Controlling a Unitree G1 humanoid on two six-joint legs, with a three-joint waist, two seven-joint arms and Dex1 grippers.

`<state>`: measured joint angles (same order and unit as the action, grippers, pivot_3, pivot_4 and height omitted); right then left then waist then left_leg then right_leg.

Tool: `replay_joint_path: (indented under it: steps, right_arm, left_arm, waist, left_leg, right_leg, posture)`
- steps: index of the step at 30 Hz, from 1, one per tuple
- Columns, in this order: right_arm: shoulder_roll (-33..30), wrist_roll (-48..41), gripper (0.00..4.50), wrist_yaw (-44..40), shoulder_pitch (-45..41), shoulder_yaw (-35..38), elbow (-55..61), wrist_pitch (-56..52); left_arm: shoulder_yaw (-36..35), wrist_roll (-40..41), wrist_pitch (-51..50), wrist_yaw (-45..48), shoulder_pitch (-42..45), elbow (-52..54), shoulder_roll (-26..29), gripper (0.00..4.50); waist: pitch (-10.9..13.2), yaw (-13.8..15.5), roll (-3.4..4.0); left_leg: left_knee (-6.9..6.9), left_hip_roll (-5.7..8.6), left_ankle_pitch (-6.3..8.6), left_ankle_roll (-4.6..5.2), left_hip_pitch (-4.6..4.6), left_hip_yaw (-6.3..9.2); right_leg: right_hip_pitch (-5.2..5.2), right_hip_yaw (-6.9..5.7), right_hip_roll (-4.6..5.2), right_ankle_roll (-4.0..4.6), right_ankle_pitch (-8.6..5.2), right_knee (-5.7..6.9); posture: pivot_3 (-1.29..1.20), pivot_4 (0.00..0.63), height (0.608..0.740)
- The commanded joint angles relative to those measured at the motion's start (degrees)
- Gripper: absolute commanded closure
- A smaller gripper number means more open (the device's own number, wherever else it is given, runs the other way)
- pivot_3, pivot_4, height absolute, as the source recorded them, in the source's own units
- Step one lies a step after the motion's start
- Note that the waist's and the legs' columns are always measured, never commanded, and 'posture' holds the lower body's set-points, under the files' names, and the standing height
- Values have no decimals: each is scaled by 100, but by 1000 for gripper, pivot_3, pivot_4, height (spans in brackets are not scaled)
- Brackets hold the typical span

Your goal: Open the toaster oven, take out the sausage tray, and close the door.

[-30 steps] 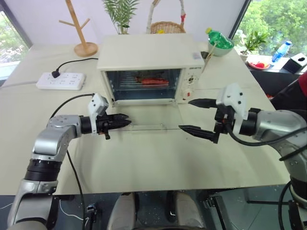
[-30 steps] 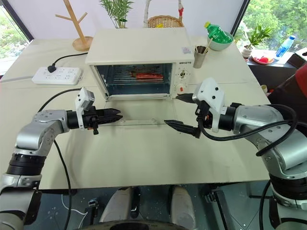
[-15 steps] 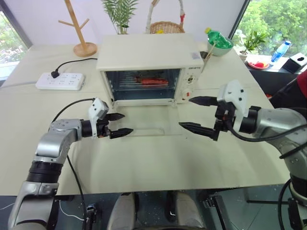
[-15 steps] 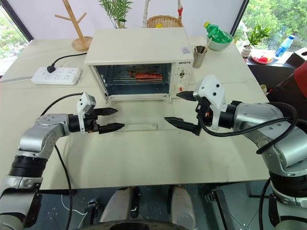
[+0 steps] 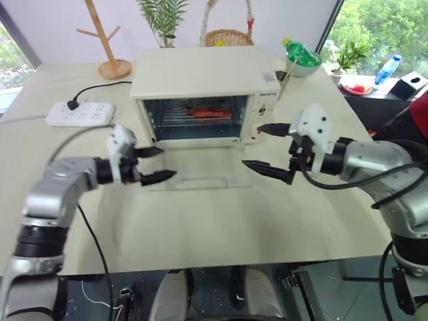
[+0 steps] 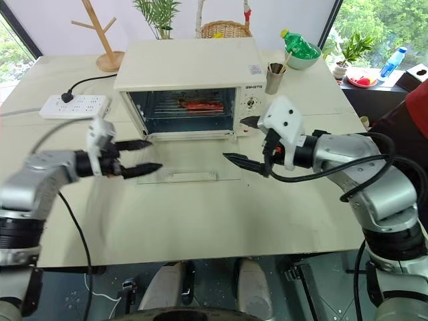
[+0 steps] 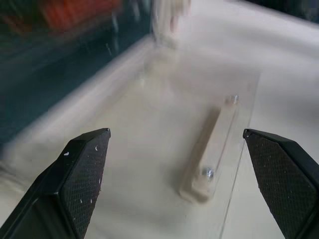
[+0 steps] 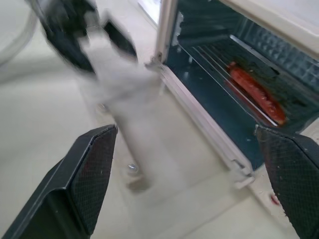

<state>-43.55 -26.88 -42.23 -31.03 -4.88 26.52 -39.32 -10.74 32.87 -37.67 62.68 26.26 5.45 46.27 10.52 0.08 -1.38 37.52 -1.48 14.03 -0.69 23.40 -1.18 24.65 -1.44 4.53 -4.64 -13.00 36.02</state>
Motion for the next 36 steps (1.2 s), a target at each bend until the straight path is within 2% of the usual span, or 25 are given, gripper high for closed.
replay_joint_path:
  steps: [1, 4, 8, 19, 26, 32, 36]
  right_arm:
    - [276, 786, 0, 165, -317, -520, -271, 647]
    - [688, 1743, 0, 293, -714, -1291, -933, 1365]
    - [1344, 2873, 0, 546, -1322, -2054, -2270, 2429]
    - [2779, 4821, 0, 1657, -2846, -2828, -6067, 5096]
    - [3462, 5500, 0, 2508, -3628, -2915, -7828, 5910]
    - [3893, 6053, 0, 3380, -4239, -3058, -9206, 6120]
    - [4062, 6358, 0, 3882, -4482, -3140, -9724, 6106]
  left_arm:
    - [-581, 545, -466, -3, 49, 344, 351, 22]
    - [-877, 674, -614, 49, -199, 479, 725, 22]
    - [-1107, 756, -676, -99, -425, 588, 848, 22]
    - [-1511, 1096, -879, -554, -902, 1104, 832, 22]
    - [-1549, 1175, -857, -720, -957, 1135, 845, 22]
    - [-1537, 1168, -807, -788, -821, 1026, 935, 22]
    - [-1491, 1198, -812, -845, -700, 1000, 943, 22]
  waist:
    - [0, -45, 3]
    - [1, -84, 5]
    - [1, -107, 3]
    - [3, -124, 0]
    - [3, -143, 1]
    - [4, -146, 2]
    - [4, -158, 3]
  left_leg:
    - [-1, 1, 0, 0, 0, 0]
    - [-4, 4, 0, 0, 0, 0]
    - [-6, 2, 0, 0, -1, -1]
    - [-18, 4, -3, -5, 1, 1]
    - [-30, 3, -7, -12, -2, 1]
    - [-32, 3, -10, -18, -2, 1]
    - [-37, 3, -11, -21, -2, 2]
  right_leg:
    - [0, 0, 0, -1, 1, 0]
    - [0, 0, 1, -9, 5, 0]
    - [3, 0, -2, -9, 5, 2]
    - [6, 0, 2, -10, 8, 3]
    - [13, 1, 1, -8, 7, 7]
    - [14, 1, 3, -5, 7, 8]
    - [16, 1, 3, -4, 7, 8]
  posture:
    - [0, 150, 740]
    - [0, 150, 740]
    - [0, 150, 740]
    - [0, 150, 740]
    - [0, 150, 740]
    - [0, 150, 740]
    - [0, 150, 740]
